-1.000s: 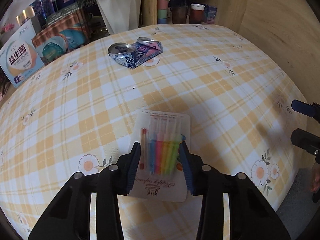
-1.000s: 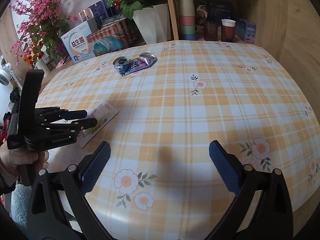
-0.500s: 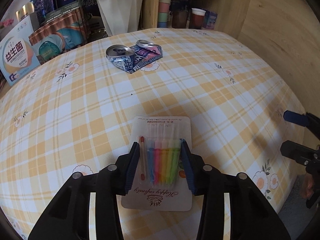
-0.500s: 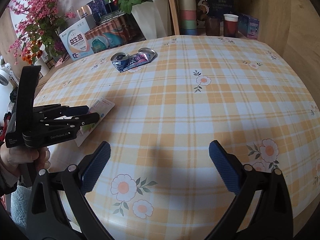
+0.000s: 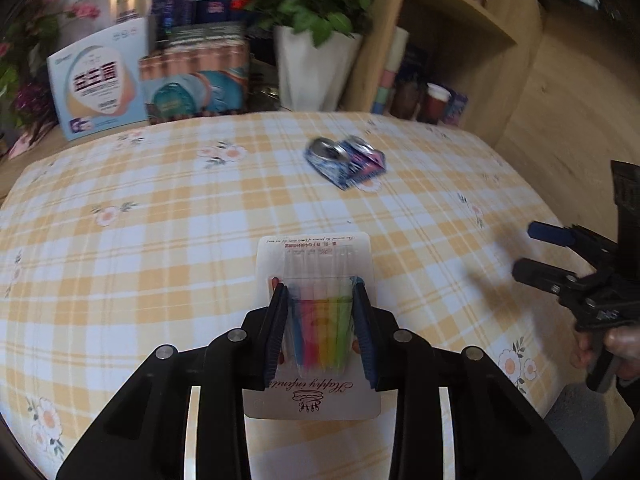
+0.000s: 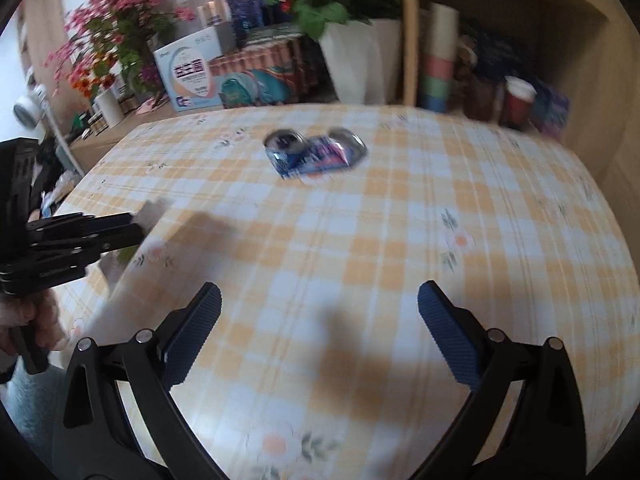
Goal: Collect trash
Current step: 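Grasp the crushed blue can with the right tool while the left tool holds the card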
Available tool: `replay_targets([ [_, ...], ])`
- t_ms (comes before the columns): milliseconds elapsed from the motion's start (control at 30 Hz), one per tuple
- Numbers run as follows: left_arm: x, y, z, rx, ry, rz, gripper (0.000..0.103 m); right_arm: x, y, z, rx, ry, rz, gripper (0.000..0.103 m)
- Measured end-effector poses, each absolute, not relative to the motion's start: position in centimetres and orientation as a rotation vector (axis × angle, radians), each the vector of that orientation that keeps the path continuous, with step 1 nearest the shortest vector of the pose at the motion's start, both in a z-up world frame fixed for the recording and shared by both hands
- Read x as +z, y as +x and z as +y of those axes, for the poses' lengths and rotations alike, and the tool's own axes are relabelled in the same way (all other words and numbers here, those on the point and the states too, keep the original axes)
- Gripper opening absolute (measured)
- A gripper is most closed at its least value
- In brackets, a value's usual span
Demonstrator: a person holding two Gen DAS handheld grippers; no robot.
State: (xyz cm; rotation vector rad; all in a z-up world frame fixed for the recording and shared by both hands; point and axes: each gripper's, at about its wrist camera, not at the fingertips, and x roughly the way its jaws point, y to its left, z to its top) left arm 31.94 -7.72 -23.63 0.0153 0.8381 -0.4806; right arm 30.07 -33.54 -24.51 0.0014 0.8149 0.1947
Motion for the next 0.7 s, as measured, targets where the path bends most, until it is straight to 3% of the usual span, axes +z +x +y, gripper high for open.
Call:
replay_targets([
  [267, -21.8, 30.6, -0.6, -0.373, -0.076, 0.777, 0.032, -25.2, 40.9, -27.8, 0.248, -0.162, 0.813, 0.096],
  [433, -21.7, 29.7, 3.2, -0.318, -0.120, 0.770, 0.032, -26.7, 46.8, -24.3, 0.206, -0.251, 0.827, 0.084],
  [500, -21.8, 29.3, 4.3, -0.297, -0.126, 0.773, 0.032, -27.6, 48.4, -23.3, 0.183, -0.299, 0.851, 0.075],
  [633, -22.0, 28.6, 5.5, -0.287, -0.143, 0.778, 0.032, -29.1, 50.5, -22.7, 0.126, -0.328, 0.911, 0.070],
  [700, -22.0, 28.3, 5.6, -0.287, -0.146, 0.775, 0.032, -29.6, 51.2, -23.0, 0.092, -0.318, 0.940, 0.061],
])
